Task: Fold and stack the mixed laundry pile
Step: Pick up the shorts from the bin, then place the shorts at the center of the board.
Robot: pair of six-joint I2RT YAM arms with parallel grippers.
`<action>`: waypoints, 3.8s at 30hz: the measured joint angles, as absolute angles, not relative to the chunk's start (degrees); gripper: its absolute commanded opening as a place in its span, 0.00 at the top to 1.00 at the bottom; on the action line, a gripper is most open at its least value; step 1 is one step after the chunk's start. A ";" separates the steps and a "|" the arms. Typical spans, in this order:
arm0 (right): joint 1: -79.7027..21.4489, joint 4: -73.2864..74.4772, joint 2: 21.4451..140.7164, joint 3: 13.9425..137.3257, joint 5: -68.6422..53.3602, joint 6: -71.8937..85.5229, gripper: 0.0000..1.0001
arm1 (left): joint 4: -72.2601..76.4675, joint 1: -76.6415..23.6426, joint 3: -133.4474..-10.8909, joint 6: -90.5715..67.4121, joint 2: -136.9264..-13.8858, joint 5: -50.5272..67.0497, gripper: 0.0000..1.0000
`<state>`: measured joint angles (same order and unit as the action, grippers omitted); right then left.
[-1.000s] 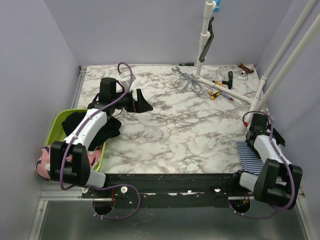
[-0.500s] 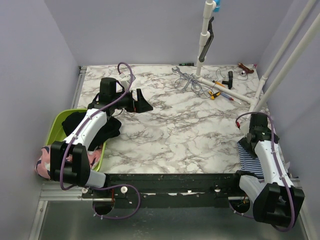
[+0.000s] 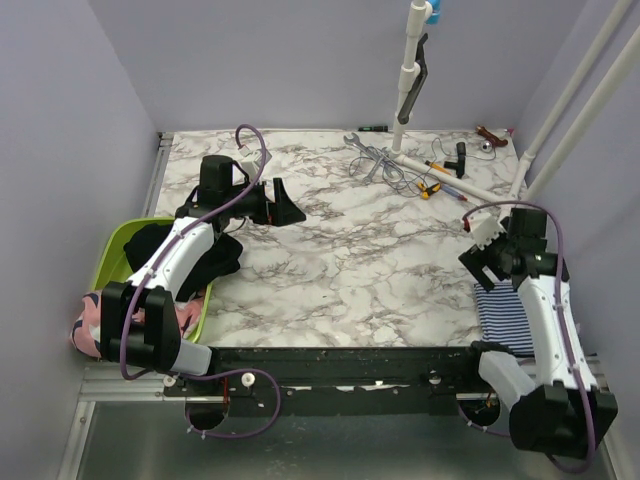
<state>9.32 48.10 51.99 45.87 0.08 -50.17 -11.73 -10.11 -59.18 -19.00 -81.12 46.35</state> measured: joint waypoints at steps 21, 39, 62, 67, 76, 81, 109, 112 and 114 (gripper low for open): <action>15.14 23.70 92.12 62.41 4.82 -44.75 0.01 | -15.84 -8.21 -60.14 -12.62 -80.86 43.48 0.01; 4.62 19.25 76.73 60.80 -12.21 -26.11 0.00 | -28.80 -6.15 -66.41 4.21 -76.82 40.71 0.02; -27.53 2.39 58.08 40.71 -18.06 16.53 0.00 | -58.89 33.63 -65.67 35.64 -58.33 18.44 0.01; -33.36 -1.23 57.95 36.82 -16.91 18.13 0.00 | -60.60 39.09 -61.25 40.82 -57.98 12.99 0.02; -34.83 -1.63 61.39 35.38 -13.54 15.99 0.00 | -56.66 46.41 -49.91 45.76 -60.12 2.83 0.16; -35.03 -1.67 63.13 35.18 -12.03 15.59 0.00 | -53.19 48.49 -48.21 48.23 -61.91 -1.15 1.00; -35.94 -7.66 58.63 36.42 -0.86 18.44 0.00 | -64.86 -14.83 -111.55 25.54 -63.94 37.98 1.00; -35.94 -7.11 56.60 36.27 2.63 19.53 0.00 | -66.87 -22.09 -109.95 27.09 -69.95 38.24 1.00; -35.94 -6.26 54.94 36.14 4.60 19.57 0.00 | -67.31 -24.60 -106.76 28.14 -73.58 38.17 1.00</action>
